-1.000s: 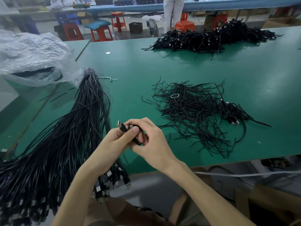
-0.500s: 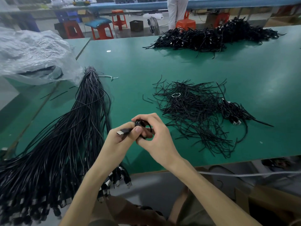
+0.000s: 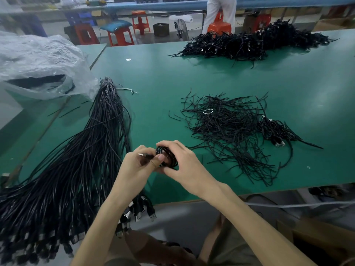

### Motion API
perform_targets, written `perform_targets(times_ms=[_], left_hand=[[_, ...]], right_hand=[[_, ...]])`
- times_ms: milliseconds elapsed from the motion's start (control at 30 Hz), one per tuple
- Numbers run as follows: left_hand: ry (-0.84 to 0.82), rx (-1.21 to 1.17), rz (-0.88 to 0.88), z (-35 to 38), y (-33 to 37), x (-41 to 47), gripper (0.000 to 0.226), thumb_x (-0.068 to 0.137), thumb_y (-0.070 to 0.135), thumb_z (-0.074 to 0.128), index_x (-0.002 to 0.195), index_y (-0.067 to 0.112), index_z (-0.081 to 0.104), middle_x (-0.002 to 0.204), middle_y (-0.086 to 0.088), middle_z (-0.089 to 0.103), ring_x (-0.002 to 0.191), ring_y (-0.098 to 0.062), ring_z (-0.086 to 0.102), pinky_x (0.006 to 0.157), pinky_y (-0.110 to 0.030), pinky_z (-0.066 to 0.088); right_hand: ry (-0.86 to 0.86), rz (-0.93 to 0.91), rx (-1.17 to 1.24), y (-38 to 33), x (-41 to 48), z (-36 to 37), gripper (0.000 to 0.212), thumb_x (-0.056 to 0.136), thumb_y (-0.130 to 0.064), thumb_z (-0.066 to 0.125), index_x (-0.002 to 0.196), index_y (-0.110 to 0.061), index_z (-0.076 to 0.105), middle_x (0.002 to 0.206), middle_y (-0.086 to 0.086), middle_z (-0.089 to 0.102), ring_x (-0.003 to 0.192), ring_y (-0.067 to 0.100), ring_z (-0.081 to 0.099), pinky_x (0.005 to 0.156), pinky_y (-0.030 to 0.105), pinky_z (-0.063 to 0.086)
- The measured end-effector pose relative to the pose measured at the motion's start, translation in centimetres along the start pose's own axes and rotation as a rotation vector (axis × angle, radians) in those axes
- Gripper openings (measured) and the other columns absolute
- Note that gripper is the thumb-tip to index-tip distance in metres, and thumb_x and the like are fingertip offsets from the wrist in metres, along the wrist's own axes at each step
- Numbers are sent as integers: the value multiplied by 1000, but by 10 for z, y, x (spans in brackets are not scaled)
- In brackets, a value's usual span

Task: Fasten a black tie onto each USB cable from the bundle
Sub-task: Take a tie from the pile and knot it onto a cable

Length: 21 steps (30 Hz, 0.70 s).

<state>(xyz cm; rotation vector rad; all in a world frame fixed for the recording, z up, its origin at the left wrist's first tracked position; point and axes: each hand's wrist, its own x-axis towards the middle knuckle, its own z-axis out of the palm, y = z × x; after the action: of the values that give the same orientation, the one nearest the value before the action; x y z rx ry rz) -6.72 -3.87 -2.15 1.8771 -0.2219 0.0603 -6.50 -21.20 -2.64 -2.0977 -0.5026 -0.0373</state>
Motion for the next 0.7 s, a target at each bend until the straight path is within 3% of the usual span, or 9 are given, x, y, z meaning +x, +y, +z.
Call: perform_targets(times_ms=[100,200,300,367,467,533,600,700], left_hand=[[45,-81,-22,2,2,0,14,85,30,70,78,18,73,76,-4,63,65,-7,58,60,-19,47],[51,-104,-24,4,6,0,19,85,30,71,82,11,75,79,-11,73,62,-7,62,58,-17,48],[15,-98,-45,4,8,2,27,84,32,73,81,5,74,63,-3,69,56,-11,59,58,-18,48],[20,-107,-107,3,8,5,34,77,33,76,88,2,68,62,-8,69,54,-15,61,57,-22,51],[29,-128,-200,1,8,6,46,70,34,80,103,9,62,69,-10,74,56,-16,66,57,-23,54],[-22,-105,-170,0,6,5,43,72,34,81,104,10,66,73,-9,75,58,-15,68,58,-22,54],[-75,-71,-128,0,5,4,40,74,38,81,99,9,71,75,-8,75,59,-16,67,57,-23,53],[-134,23,-126,-2,3,5,44,76,50,76,93,10,71,75,-5,76,58,-14,66,54,-23,50]], right_hand=[[-61,92,5,2,0,0,62,93,-23,72,147,-22,43,137,-6,55,121,5,50,102,19,38],[-101,119,17,3,0,-1,41,97,-19,63,134,-24,47,118,-6,60,103,8,57,88,26,45],[-134,111,-68,1,-2,-2,33,102,-12,50,131,-25,43,130,0,54,114,23,57,96,44,49],[-138,95,-153,1,-5,-3,35,104,-10,47,136,-22,39,135,3,47,111,30,59,93,50,50],[-131,29,-322,3,-7,-8,35,105,-9,47,138,-15,36,131,4,44,96,32,61,78,46,49],[-159,-15,-415,4,-8,-11,24,105,-7,43,128,-15,40,119,3,47,82,29,57,67,41,42],[-212,-24,-488,2,-8,-12,15,103,-4,38,112,-16,42,103,2,47,72,28,53,63,41,37],[-254,-26,-577,2,-9,-13,19,101,1,37,106,-17,41,95,2,50,68,28,50,63,43,41]])
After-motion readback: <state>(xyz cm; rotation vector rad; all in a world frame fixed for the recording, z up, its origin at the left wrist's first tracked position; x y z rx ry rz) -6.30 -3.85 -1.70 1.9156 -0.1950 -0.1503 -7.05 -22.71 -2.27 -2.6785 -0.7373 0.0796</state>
